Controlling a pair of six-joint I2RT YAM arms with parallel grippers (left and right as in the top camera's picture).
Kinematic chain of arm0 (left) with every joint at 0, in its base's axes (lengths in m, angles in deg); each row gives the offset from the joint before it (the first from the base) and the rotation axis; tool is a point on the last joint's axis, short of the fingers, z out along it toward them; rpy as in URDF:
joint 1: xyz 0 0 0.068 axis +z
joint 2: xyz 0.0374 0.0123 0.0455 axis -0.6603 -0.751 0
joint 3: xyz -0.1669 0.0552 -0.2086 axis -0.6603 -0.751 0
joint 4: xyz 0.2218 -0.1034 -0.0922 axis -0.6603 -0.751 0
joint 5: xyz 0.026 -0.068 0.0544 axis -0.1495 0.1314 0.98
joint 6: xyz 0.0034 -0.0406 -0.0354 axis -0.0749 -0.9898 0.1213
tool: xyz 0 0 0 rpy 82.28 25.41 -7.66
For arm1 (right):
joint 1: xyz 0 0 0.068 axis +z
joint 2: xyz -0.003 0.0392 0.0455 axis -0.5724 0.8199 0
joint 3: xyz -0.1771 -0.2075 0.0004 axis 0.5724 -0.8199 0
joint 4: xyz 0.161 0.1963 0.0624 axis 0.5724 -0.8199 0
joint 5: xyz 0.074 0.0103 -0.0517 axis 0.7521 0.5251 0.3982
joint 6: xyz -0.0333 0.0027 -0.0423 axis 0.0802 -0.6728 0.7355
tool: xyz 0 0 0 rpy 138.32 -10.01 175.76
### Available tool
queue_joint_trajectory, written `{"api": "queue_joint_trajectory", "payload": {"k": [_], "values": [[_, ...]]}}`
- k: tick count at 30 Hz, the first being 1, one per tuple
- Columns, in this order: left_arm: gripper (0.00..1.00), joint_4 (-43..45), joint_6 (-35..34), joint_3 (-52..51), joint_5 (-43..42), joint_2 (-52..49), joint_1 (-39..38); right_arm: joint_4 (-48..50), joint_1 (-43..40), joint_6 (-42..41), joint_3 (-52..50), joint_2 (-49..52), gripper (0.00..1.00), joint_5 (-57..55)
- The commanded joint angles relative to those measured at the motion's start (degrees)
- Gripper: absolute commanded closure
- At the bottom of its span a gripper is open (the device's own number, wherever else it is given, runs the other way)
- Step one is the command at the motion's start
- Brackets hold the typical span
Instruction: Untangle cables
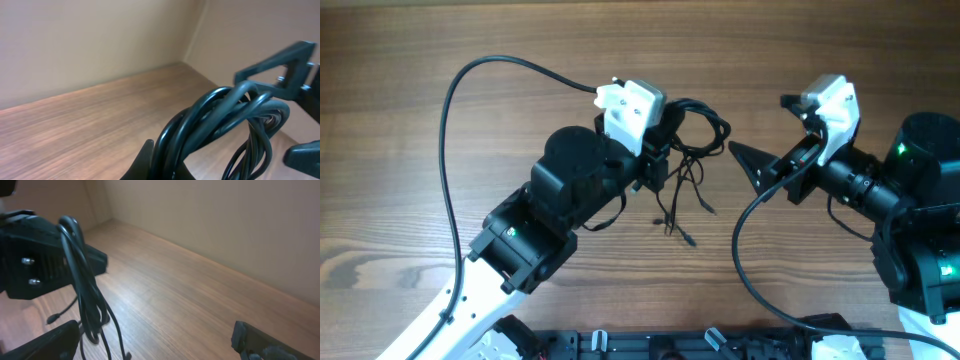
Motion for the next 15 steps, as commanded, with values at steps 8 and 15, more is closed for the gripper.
{"api": "queue_joint_trajectory", "payload": {"k": [8, 15], "values": [[0.96, 0.2, -0.9, 0.5, -6.8, 0.9, 0.2, 0.1, -0.1, 2.5, 0.2, -0.7, 0.06, 2.5], [0.96, 0.3, -0.4, 0.5, -9.2, 0.9, 0.2, 0.1, -0.1, 1.9, 0.2, -0.7, 0.06, -2.7]]}}
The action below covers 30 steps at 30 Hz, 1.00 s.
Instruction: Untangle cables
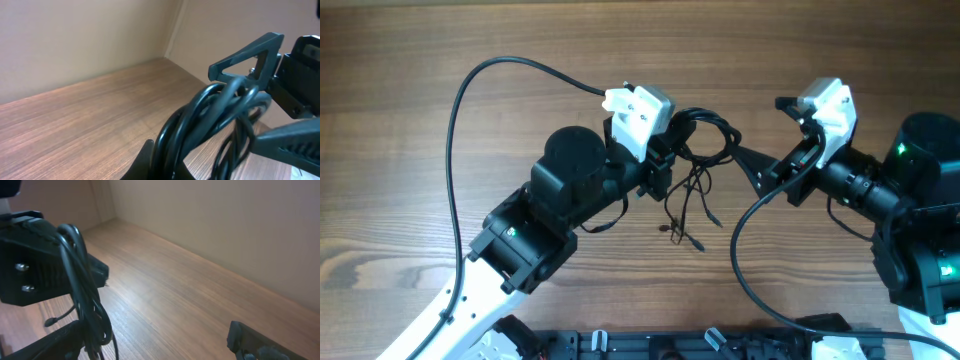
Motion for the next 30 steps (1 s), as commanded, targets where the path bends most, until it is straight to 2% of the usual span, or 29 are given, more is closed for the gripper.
{"api": "queue_joint_trajectory", "payload": {"k": [1, 5, 8, 13, 17, 25, 30], "values": [[0.96, 0.4, -0.2, 0.5, -4.0, 0.9, 0.2, 0.1, -0.1, 0.4, 0.2, -0.6, 0.06, -3.1], [0.96, 0.4, 0.0, 0.5, -5.5, 0.9, 0.2, 0.1, -0.1, 0.3, 0.2, -0.6, 0.06, -4.9], [0.96, 0.1, 2.9, 0.5, -7.7, 0.9, 0.2, 0.2, -0.1, 0.3, 0.2, -0.6, 0.06, -5.1], [0.96, -0.2, 2.9, 0.5, -6.9, 0.9, 0.4, 0.5, -0.1, -0.7, 0.2, -0.6, 0.06, -8.0], [0.96, -0.5, 1.9, 0.5, -3.7, 0.9, 1.8, 0.5, -0.1, -0.7, 0.2, -0.6, 0.06, -8.0], [0.96, -0.3, 1.0, 0.5, -5.7, 0.9, 2.9, 0.5, -0.1, -0.7, 0.2, -0.6, 0.05, -8.0], [0.96, -0.2, 1.0, 0.5, -6.1, 0.9, 2.8, 0.5, -0.1, 0.0, 0.2, -0.6, 0.04, -3.6]]}}
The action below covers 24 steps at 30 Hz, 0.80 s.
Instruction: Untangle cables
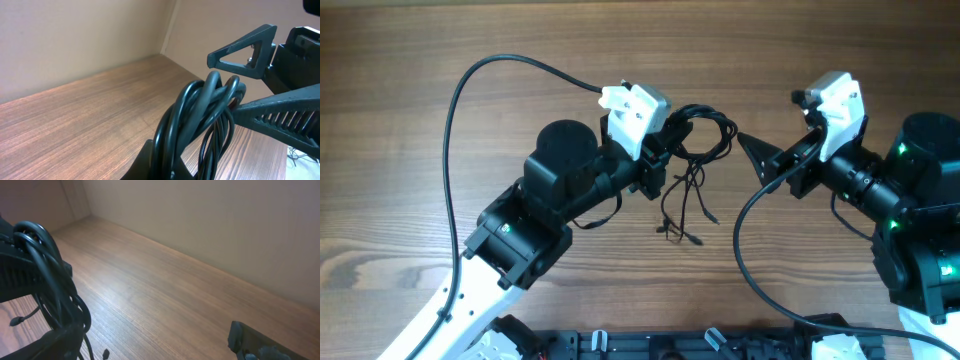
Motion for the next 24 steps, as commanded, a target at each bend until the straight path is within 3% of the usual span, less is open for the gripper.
{"api": "queue_joint_trajectory", "payload": {"k": [1, 17, 24], "values": [[0.96, 0.8, -0.5, 0.5, -2.8, 0.9, 0.2, 0.1, -0.1, 0.6, 0.2, -0.6, 0.04, 3.0], [0.96, 3.7, 3.7, 0.5, -21.8, 0.9, 0.2, 1.0, -0.1, -0.4, 0.2, -0.5, 0.04, 0.9], [0.96, 4.5, 4.7, 0.5, -24.1, 0.9, 0.2, 0.8, -0.1, 8.4, 0.2, -0.5, 0.04, 19.6]]}}
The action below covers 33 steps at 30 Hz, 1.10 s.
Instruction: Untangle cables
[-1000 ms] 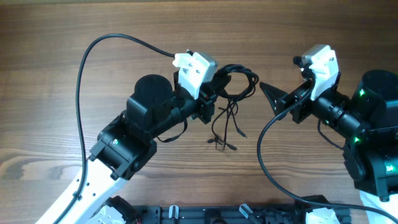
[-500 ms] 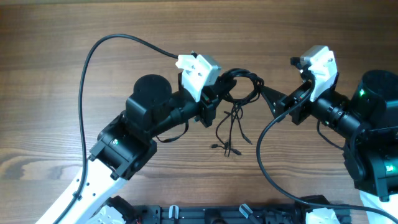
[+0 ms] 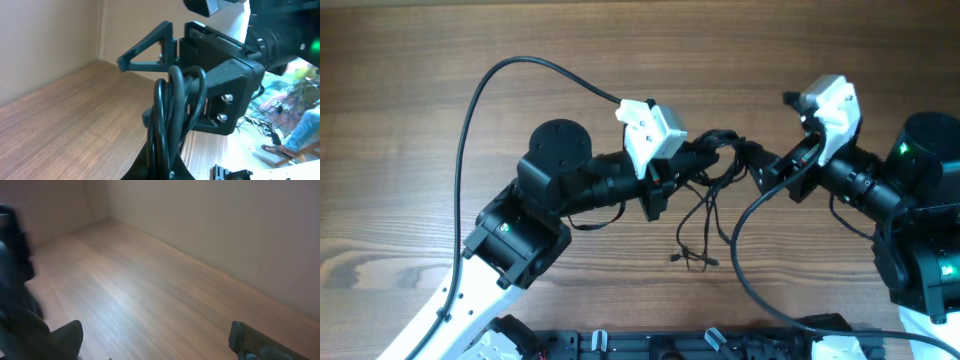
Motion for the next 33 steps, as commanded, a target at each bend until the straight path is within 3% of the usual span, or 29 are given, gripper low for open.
{"api": "queue_joint_trajectory", "payload": {"k": [1, 5, 6, 9, 10, 12, 13, 14, 15, 16, 17, 22, 24, 28, 33], "values": [[0.96, 0.6, 1.4, 0.5, -3.8, 0.9, -0.1, 0.3, 0.1, 7.2, 0.2, -0.5, 0.05, 15.9], [0.96, 0.7, 1.4, 0.5, -3.7, 0.9, -0.1, 0.0, 0.1, 9.3, 0.2, -0.5, 0.18, 21.5], [0.96, 0.7, 1.5, 0.5, -3.6, 0.9, 0.0, -0.2, 0.1, 9.3, 0.2, -0.5, 0.33, 21.7], [0.96, 0.6, 1.4, 0.5, -0.2, 0.9, 0.0, -1.0, 0.1, 9.1, 0.2, -0.5, 0.94, 21.9], [0.96, 0.6, 1.4, 0.5, 1.3, 0.9, 0.0, -1.1, 0.1, 9.1, 0.2, -0.5, 0.96, 21.9], [0.70, 0.6, 1.4, 0.5, 3.5, 0.9, 0.0, -1.2, 0.1, 9.0, 0.2, -0.5, 0.96, 21.8], [0.67, 0.6, 1.4, 0.5, 4.1, 0.9, 0.0, -1.2, 0.1, 8.9, 0.2, -0.5, 0.96, 21.8], [0.57, 0.6, 1.4, 0.5, 4.4, 0.9, 0.0, -1.2, 0.1, 8.8, 0.2, -0.5, 0.96, 21.8], [0.41, 0.5, 1.4, 0.5, 4.7, 0.9, 0.0, -1.2, 0.1, 8.1, 0.2, -0.5, 0.96, 21.1], [0.11, 0.3, 1.4, 0.5, 5.0, 0.9, 0.0, -0.8, 0.1, 5.6, 0.2, -0.5, 0.96, 18.5], [0.00, -0.1, 1.4, 0.5, 5.0, 0.9, 0.0, -0.5, 0.1, 1.6, 0.2, -0.5, 0.96, 13.4], [0.00, -1.1, 0.5, 0.5, 4.9, 0.9, -0.2, -0.5, 0.1, -17.9, 0.2, -0.5, 0.96, -8.3], [0.00, -1.0, -1.0, 0.5, 4.2, 0.9, -0.8, 0.0, 0.1, -23.3, 0.2, -0.5, 0.96, -10.7], [0.00, -0.9, -0.4, 0.5, 3.8, 0.8, -3.6, 2.0, 0.2, -31.1, 0.2, -0.5, 0.96, -8.4], [0.00, -0.7, 12.3, 0.5, 3.9, -0.9, -7.8, 3.7, 0.2, -31.8, 0.2, -0.5, 0.96, 0.3]]}}
